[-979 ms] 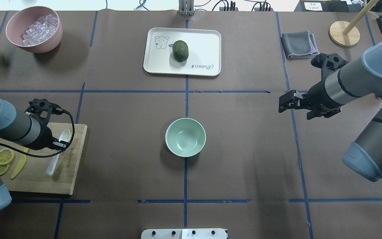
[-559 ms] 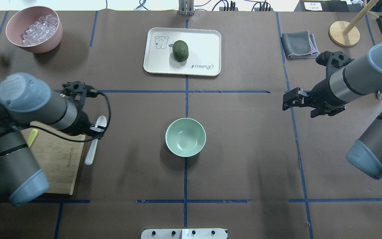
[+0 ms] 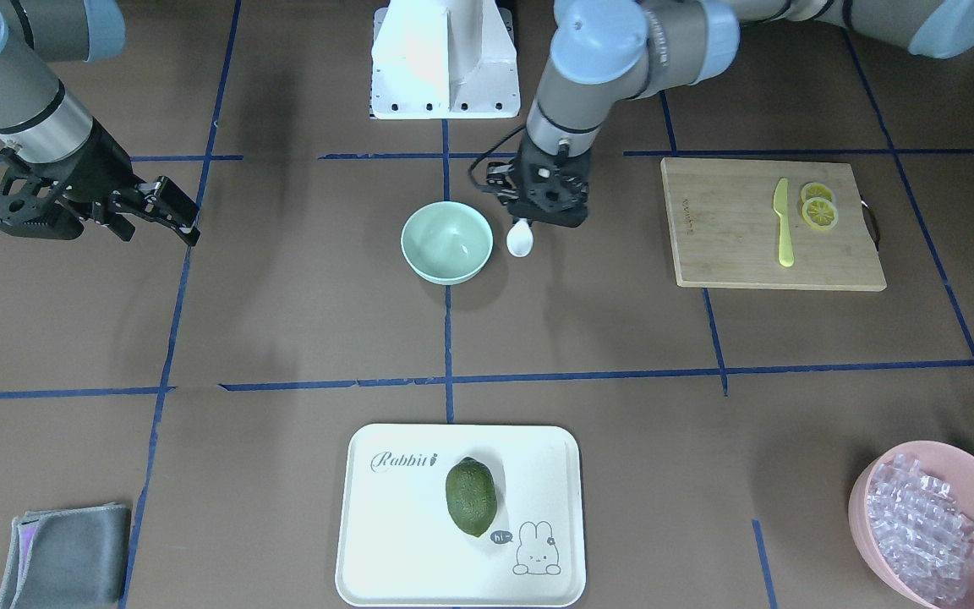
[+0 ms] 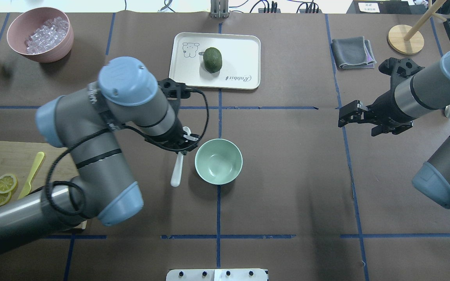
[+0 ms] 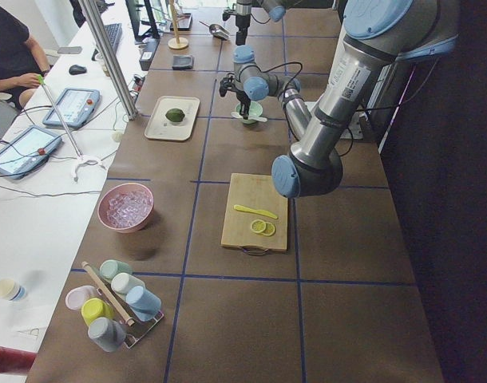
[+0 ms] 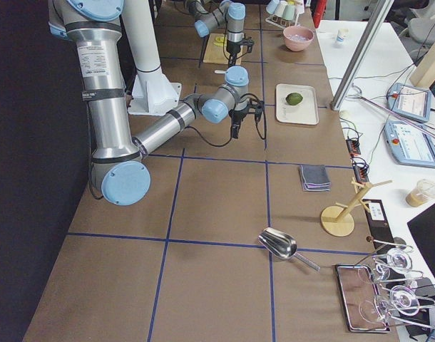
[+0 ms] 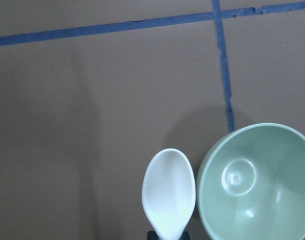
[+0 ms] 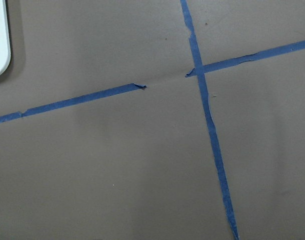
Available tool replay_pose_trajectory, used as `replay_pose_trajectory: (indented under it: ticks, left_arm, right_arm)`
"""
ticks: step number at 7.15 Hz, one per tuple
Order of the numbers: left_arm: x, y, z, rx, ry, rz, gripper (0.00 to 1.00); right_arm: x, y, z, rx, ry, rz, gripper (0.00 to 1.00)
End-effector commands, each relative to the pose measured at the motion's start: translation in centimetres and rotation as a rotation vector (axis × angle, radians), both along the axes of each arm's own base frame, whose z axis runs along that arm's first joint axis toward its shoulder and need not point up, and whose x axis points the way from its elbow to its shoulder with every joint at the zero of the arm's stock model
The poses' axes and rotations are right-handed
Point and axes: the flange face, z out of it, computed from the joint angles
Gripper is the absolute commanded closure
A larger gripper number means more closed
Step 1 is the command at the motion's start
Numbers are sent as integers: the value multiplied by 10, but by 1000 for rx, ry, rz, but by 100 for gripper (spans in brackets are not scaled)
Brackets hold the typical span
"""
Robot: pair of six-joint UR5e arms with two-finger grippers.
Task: Place spoon in bowl
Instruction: 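Lift the spoon and carry it with the left gripper over the bowl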
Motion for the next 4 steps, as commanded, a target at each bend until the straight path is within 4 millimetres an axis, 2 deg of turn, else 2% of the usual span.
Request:
replay_pose_trajectory:
  ticks: [1,2,4]
  left_arm:
    - [43,9,-32,-14,9,29,98]
    - [58,1,-37,-19,-6,30,97]
    - [71,-6,-35,-5,16,30,94]
  right_arm:
    - [-1,0,0,2,2,0,0]
    - [-1,0,1,0,3,0,0]
    - [-1,0,2,-1,3,-1,0]
